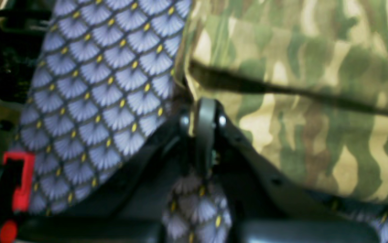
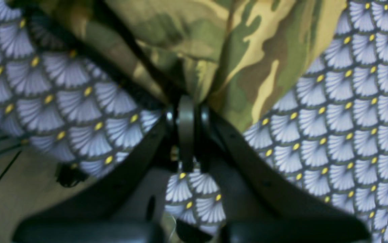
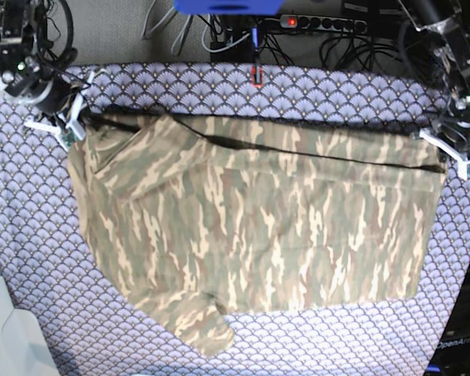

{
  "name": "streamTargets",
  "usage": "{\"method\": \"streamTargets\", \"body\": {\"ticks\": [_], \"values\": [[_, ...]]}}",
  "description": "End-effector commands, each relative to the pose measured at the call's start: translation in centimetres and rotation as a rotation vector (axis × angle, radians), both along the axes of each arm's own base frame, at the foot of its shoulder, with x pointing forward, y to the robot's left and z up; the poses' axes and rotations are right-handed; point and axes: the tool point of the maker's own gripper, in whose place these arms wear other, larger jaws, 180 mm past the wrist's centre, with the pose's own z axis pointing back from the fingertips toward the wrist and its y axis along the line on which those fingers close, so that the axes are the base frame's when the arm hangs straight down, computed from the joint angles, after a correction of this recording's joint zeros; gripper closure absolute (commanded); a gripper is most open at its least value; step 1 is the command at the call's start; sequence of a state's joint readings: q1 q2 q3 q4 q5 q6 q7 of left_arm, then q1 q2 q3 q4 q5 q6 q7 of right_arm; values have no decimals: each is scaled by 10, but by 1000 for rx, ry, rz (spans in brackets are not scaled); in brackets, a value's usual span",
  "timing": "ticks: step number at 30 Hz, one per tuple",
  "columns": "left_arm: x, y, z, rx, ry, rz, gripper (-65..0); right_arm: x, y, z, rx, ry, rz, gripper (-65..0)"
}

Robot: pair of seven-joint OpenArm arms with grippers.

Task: Fold the T-shirt properly
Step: 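Drag the folded edge further with both grippers and release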

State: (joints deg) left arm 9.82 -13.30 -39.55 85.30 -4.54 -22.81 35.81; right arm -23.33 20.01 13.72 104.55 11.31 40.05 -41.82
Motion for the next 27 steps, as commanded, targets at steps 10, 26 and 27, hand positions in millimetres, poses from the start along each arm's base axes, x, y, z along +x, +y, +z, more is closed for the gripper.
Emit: {"method": "streamTargets", "body": {"ticks": [10, 26, 27], "values": [[-42, -8, -9, -23, 40, -65, -7, -44, 12, -5, 80, 7, 24, 0], [-69, -4, -21, 15, 136, -108, -7, -50, -34, 8, 27, -42, -90, 0], [-69, -4, -21, 15, 136, -108, -7, -51, -33, 7, 33, -41, -96, 0]]}}
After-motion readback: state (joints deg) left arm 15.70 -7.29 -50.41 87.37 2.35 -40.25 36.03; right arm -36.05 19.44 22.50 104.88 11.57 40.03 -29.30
